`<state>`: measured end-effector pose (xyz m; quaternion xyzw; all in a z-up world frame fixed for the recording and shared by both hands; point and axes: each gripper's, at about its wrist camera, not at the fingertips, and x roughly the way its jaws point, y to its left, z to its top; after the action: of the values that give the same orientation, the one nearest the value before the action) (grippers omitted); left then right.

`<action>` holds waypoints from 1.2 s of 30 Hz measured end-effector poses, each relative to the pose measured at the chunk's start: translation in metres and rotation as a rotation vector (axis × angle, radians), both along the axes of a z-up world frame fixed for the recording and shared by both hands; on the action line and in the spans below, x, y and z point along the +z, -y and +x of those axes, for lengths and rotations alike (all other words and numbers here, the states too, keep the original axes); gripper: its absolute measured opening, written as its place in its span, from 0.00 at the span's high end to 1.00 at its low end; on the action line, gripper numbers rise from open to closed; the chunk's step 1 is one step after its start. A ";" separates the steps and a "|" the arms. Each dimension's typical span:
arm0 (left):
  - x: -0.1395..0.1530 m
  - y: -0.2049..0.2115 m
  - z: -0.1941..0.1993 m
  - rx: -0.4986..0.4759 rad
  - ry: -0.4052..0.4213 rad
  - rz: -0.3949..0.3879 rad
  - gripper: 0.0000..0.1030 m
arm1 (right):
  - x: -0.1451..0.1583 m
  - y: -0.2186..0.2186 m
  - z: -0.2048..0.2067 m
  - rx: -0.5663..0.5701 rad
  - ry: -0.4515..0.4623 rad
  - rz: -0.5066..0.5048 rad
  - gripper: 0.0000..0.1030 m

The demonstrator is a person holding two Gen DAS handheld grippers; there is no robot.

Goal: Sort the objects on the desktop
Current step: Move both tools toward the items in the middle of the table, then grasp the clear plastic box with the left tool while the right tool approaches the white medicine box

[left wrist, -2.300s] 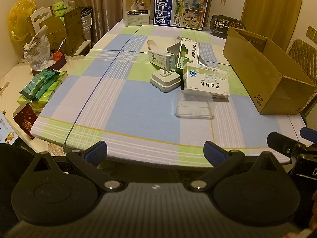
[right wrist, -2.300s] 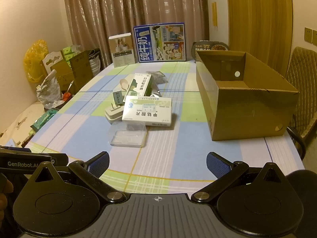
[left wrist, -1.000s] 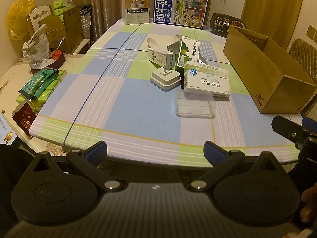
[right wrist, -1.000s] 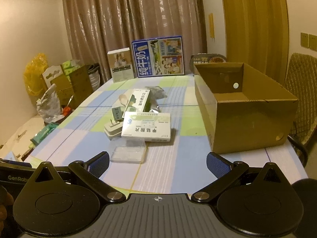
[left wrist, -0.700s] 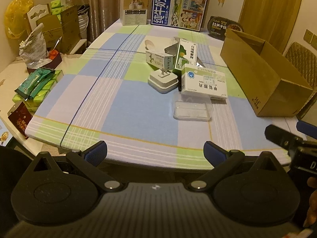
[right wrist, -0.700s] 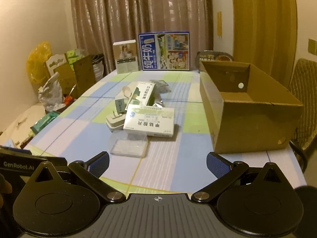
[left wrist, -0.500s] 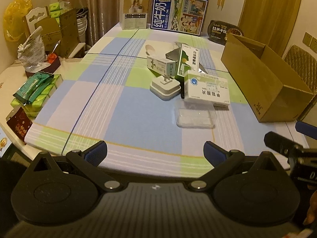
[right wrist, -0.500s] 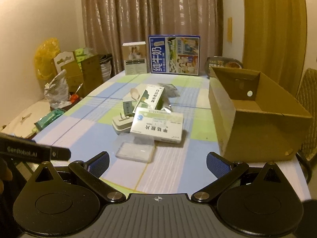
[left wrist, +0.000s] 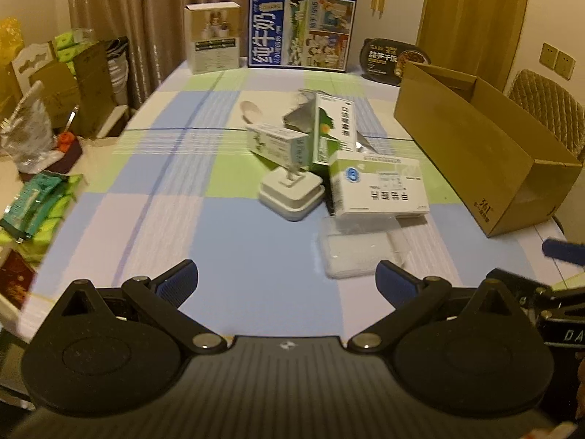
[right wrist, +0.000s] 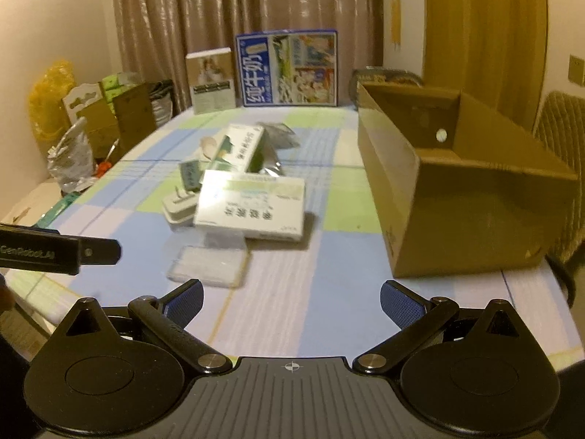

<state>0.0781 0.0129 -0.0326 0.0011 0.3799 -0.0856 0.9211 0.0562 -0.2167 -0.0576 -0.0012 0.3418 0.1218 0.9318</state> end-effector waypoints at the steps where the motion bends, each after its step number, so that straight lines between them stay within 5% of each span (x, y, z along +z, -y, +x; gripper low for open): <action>1: -0.005 0.004 0.004 0.002 -0.009 -0.018 0.01 | -0.004 0.003 0.003 -0.006 -0.005 0.005 0.03; 6: -0.027 0.030 0.020 -0.029 -0.011 -0.029 0.01 | -0.015 0.015 0.013 -0.041 -0.025 0.007 0.12; 14: -0.050 0.069 0.049 -0.073 -0.008 -0.018 0.01 | -0.029 0.030 0.021 -0.077 -0.064 0.017 0.12; 20: -0.067 0.086 0.062 -0.094 -0.007 0.062 0.04 | -0.033 0.024 0.027 -0.041 -0.073 0.024 0.12; 22: -0.069 0.081 0.066 -0.098 -0.022 0.054 0.17 | -0.033 0.017 0.029 -0.010 -0.065 0.029 0.12; 36: -0.063 -0.018 0.070 0.019 0.013 0.095 0.17 | -0.030 -0.050 0.089 0.113 0.002 -0.004 0.02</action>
<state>0.1478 0.0305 -0.0951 0.0417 0.3774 -0.0585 0.9232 0.1448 -0.1669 -0.0881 -0.0226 0.3406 0.1734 0.9238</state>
